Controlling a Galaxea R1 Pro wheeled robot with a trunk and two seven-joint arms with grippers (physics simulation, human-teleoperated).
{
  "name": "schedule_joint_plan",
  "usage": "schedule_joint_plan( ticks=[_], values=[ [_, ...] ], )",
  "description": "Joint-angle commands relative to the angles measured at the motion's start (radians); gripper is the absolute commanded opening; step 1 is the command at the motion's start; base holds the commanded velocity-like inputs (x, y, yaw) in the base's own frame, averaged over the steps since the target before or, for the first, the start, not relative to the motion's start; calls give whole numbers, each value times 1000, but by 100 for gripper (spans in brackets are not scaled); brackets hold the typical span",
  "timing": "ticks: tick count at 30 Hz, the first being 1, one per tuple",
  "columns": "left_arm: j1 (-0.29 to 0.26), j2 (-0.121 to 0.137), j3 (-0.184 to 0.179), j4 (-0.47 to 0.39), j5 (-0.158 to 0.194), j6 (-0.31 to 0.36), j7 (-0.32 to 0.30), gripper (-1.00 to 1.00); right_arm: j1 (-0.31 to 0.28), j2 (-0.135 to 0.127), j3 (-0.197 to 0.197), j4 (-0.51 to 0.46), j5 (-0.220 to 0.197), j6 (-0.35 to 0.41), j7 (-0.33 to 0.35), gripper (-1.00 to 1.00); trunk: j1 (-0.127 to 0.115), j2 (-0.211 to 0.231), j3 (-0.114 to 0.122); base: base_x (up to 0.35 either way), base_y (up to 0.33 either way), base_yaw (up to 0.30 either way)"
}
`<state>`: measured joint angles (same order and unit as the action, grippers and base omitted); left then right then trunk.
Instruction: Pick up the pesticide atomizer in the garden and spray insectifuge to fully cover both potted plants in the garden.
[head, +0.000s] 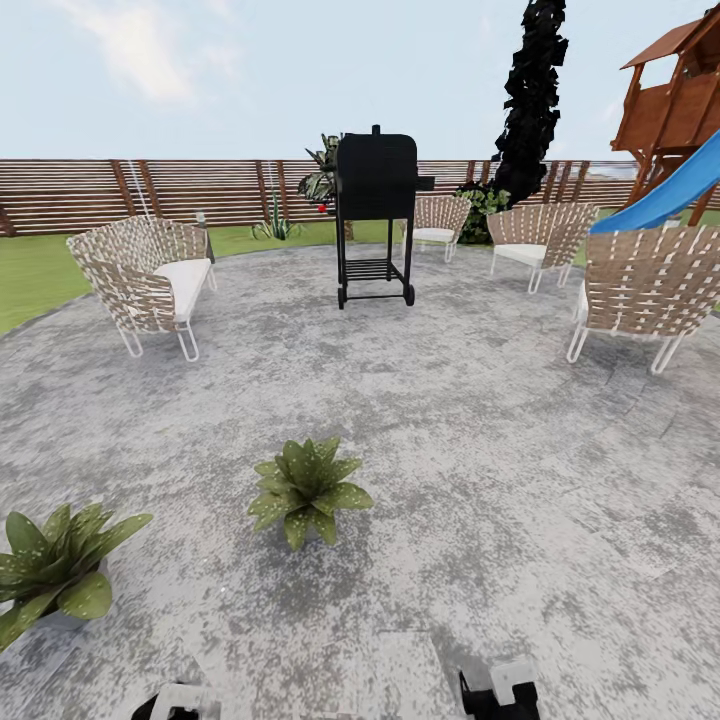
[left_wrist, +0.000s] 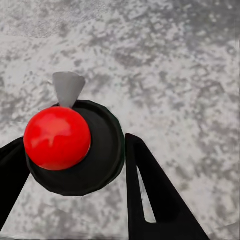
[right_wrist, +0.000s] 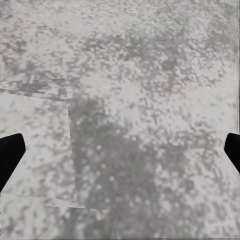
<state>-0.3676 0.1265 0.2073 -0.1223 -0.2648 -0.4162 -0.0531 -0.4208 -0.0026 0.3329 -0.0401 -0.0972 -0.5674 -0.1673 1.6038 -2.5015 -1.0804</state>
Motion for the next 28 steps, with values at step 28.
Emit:
schedule_joint_plan(
  ticks=[28],
  values=[
    [28, -12, 8, 28, 56, -45, -3, -100, 21, 9, 12, 14, -14, -9, 3, 100, 0, 0, -1, 0, 0, 0]
  ],
)
